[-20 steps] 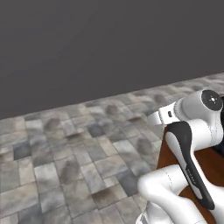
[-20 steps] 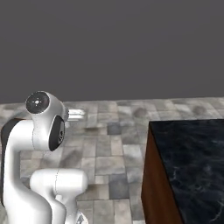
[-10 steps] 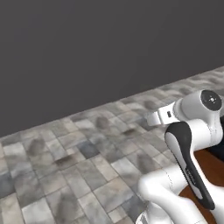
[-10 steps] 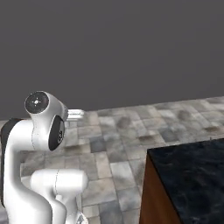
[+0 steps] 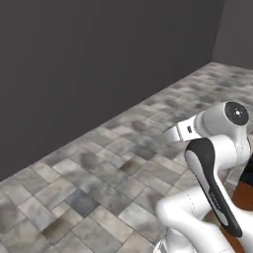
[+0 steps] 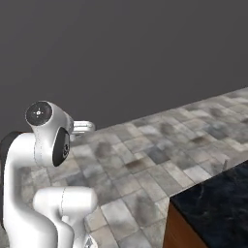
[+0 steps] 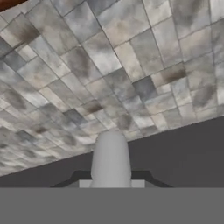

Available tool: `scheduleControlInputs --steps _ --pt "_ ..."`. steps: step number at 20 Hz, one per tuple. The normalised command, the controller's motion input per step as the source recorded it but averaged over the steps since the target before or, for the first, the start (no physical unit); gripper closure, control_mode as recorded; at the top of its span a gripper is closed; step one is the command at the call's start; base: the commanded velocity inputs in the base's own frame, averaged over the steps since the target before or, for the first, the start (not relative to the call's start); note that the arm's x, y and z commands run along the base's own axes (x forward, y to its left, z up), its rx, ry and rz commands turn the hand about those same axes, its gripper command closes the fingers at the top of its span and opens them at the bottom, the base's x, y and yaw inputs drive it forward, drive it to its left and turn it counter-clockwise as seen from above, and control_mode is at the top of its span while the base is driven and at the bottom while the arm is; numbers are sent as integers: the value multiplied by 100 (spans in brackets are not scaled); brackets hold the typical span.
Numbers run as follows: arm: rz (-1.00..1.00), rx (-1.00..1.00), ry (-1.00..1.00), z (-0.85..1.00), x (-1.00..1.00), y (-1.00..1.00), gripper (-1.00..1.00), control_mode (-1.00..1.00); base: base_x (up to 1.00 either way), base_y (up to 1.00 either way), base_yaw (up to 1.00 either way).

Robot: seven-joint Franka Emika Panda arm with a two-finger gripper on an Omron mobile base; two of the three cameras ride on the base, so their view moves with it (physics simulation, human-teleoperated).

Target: Pick up the marshmallow and place it in the cup of hot chocolate on the dining counter.

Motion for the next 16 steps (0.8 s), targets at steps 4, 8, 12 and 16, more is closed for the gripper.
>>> scheduleControlInputs --steps 4,8,12,16 --pt "0 0 0 0 0 0 100 100 100 79 -58" --pt "0 0 0 0 0 0 100 100 100 78 -58" --pt "0 0 0 0 0 0 100 100 100 78 -58" --pt "0 0 0 0 0 0 100 100 100 79 -56"
